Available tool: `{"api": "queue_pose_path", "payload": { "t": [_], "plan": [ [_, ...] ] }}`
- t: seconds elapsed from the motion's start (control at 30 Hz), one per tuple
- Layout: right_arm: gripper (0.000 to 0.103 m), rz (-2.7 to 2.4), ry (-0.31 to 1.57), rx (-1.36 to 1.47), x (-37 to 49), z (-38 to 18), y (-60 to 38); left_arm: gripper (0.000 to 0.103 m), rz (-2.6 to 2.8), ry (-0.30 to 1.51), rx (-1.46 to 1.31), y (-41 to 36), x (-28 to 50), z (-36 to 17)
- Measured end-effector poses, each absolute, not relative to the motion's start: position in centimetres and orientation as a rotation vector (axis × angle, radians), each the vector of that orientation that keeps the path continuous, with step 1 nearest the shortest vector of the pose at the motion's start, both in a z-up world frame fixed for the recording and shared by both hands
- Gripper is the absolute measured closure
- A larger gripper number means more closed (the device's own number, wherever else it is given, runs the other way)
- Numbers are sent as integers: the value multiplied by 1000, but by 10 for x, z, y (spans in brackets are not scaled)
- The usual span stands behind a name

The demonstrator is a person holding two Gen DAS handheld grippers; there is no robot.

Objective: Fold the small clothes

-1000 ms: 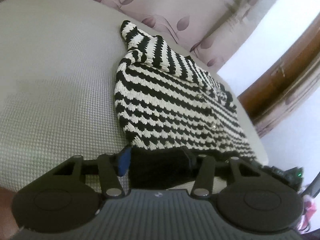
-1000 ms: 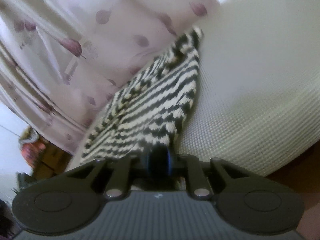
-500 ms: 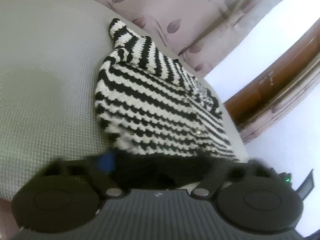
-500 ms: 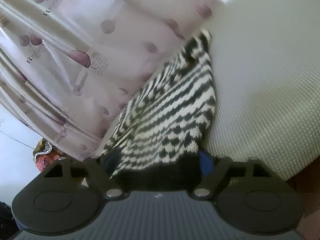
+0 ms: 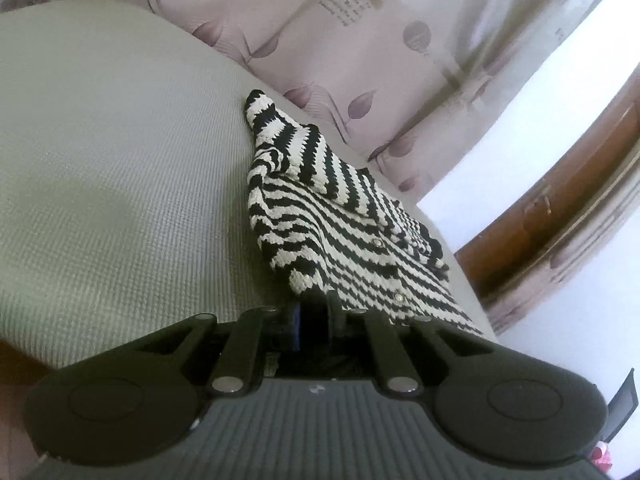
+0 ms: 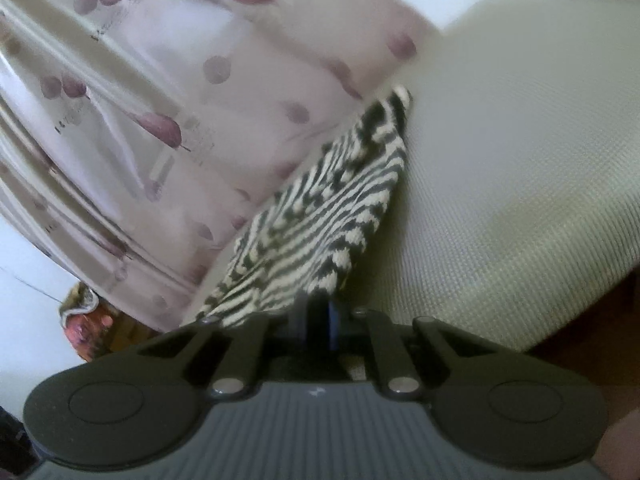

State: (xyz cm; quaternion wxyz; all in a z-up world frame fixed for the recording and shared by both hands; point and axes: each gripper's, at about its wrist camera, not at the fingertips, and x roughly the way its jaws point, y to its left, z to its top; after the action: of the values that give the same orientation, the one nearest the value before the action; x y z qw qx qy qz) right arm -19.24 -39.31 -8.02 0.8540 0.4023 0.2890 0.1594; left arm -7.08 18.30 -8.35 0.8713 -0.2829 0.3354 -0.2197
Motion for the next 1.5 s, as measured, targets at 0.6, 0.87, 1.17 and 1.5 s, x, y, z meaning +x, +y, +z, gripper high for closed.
{"api": "queue_pose_path", "payload": {
  "t": [0.6,0.87,1.17,1.5],
  "plan": [
    [20,310,642,873,-187,-98,-388,60,-468,777,-630,192,-55,-105],
    [93,317,702,776,-168,-105,-365,93,-447,796,-567,170,-51,-104],
    [94,352,608,856,-206,-81,-390,93,-453,723,-562,186,-71,-84],
    [87,364,660,916,-193,-91,-389,91,-448,758,-557,183,-61,-95]
  ]
}}
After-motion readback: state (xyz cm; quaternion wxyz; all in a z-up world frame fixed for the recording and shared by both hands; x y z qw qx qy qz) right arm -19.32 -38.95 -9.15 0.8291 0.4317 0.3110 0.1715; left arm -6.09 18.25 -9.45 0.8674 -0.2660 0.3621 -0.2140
